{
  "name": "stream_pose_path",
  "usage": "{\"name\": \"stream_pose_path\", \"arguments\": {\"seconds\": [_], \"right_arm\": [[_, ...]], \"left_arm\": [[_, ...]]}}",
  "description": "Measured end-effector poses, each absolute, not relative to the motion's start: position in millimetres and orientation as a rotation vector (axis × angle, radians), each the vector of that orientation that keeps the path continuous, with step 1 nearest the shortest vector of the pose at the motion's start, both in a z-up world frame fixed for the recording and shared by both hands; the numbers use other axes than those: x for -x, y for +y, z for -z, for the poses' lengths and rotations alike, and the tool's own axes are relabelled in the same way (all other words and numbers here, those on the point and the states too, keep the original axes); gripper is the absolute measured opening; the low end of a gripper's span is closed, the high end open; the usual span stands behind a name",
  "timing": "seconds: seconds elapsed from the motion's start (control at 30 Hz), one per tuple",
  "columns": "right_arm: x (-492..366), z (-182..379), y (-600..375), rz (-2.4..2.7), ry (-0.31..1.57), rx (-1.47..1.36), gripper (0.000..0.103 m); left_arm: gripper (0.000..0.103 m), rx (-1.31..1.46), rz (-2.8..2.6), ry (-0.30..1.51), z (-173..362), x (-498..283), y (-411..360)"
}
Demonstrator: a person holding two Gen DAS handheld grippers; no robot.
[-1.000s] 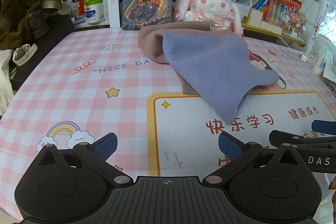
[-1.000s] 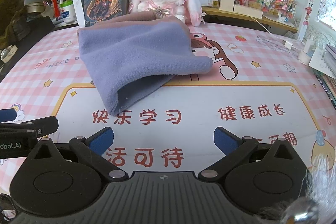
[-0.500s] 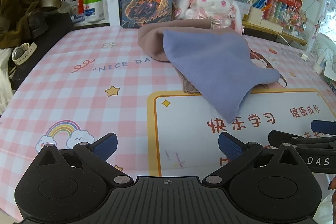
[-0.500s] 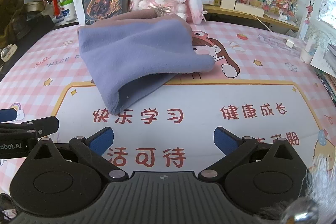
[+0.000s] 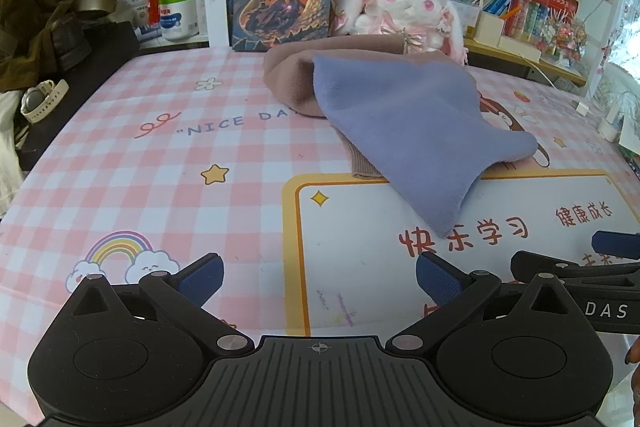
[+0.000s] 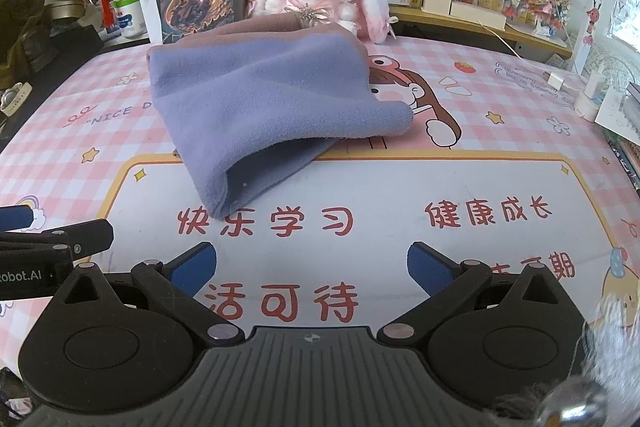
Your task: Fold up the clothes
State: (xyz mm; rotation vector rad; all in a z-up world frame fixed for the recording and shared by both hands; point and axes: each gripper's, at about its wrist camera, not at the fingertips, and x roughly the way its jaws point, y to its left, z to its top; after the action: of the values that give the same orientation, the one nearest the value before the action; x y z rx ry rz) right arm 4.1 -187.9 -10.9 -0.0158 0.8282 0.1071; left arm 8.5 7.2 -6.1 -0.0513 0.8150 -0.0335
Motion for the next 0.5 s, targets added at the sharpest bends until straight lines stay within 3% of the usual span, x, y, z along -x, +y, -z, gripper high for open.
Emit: {"name": "stream_pose_path", "arguments": {"seconds": [0.5], "right_arm": [[-3.8,11.4,-185.1,-0.102,0.833,0.017,0.103]], "left_arm": [[0.103,0.053,0.044,0.821,6.0,-9.7,9.8]]}}
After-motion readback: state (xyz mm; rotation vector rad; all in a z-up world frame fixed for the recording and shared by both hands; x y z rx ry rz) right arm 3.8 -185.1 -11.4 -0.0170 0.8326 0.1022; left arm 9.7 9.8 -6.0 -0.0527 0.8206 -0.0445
